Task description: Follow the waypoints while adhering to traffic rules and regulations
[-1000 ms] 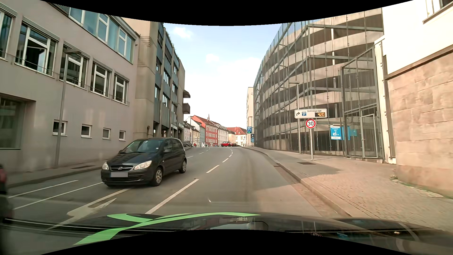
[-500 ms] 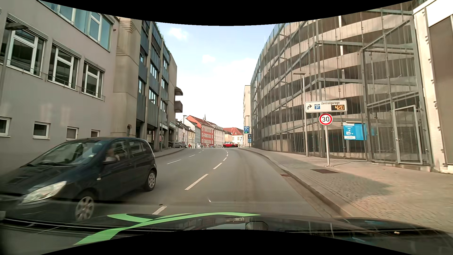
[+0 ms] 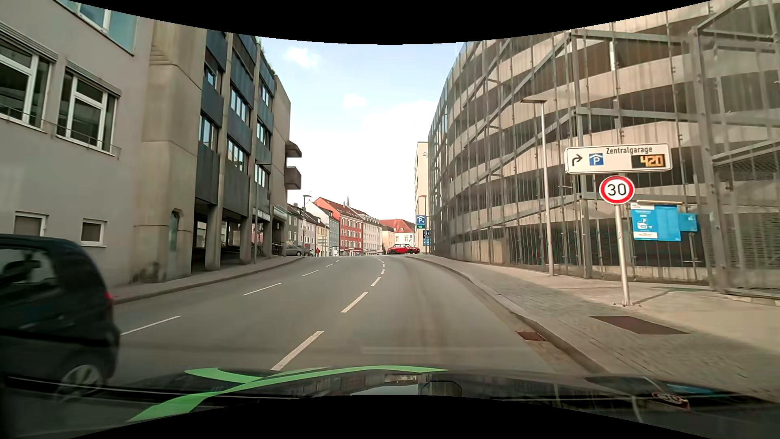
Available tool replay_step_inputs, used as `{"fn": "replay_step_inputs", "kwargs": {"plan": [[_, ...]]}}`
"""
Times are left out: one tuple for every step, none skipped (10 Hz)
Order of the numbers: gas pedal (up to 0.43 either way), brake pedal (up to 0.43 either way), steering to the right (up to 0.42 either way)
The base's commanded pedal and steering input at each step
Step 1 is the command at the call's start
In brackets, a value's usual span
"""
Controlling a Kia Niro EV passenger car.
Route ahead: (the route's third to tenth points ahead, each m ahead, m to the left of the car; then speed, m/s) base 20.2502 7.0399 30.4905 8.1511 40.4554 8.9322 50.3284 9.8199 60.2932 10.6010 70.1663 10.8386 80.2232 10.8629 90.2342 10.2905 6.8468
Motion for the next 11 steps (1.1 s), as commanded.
{"fn": "replay_step_inputs", "kwargs": {"plan": [[0.299, 0.000, 0.014], [0.299, 0.000, 0.013], [0.299, 0.000, 0.013], [0.299, 0.000, 0.012], [0.299, 0.000, 0.009], [0.299, 0.000, 0.005], [0.299, 0.000, 0.002], [0.299, 0.000, 0.000], [0.299, 0.000, -0.002], [0.299, 0.000, -0.003], [0.280, 0.000, -0.004]]}}
